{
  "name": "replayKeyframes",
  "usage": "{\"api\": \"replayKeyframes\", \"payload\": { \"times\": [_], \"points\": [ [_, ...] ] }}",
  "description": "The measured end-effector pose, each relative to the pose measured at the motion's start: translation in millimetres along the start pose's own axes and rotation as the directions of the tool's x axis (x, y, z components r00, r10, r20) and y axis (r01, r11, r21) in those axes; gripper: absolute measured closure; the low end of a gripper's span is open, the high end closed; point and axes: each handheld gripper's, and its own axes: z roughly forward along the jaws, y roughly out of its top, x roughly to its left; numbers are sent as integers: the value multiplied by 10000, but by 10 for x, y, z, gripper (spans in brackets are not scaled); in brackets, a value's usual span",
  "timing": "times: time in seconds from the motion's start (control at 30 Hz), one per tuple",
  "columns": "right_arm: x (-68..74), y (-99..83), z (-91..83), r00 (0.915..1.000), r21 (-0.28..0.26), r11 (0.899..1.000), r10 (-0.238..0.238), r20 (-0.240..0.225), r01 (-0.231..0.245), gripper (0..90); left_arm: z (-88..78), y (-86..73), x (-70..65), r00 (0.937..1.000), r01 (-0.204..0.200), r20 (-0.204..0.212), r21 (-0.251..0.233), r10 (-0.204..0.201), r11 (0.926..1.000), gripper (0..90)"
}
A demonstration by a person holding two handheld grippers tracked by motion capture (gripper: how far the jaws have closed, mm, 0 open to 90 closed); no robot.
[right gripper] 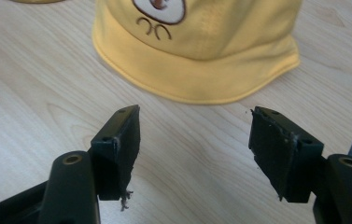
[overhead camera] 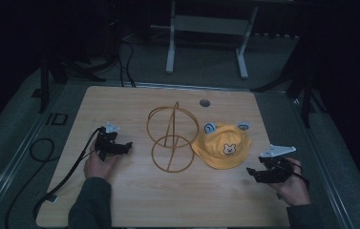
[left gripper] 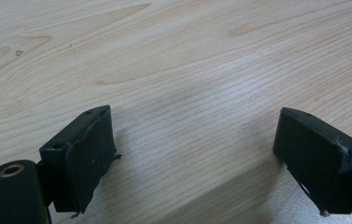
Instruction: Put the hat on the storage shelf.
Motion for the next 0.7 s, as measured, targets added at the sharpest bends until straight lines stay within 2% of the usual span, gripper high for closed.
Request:
{"api": "replayKeyframes", "payload": {
  "times": [0.13, 0.33, 0.7],
  "points": [
    [29, 80, -26, 9993, 53, 9994, -330, -160, 331, 337, 0, 0, 0, 10000, 3, 2, -6, -3, 10000, 124],
    [35, 194, -70, 9972, 174, 9972, -731, -138, 734, 337, 0, 0, 0, 10000, 1, 3, -3, -1, 10000, 124],
    [29, 353, -145, 9934, 17, 9937, -1120, -231, 1120, 340, 0, 0, 0, 10000, 2, 3, -6, -2, 10000, 124]
  ]
}}
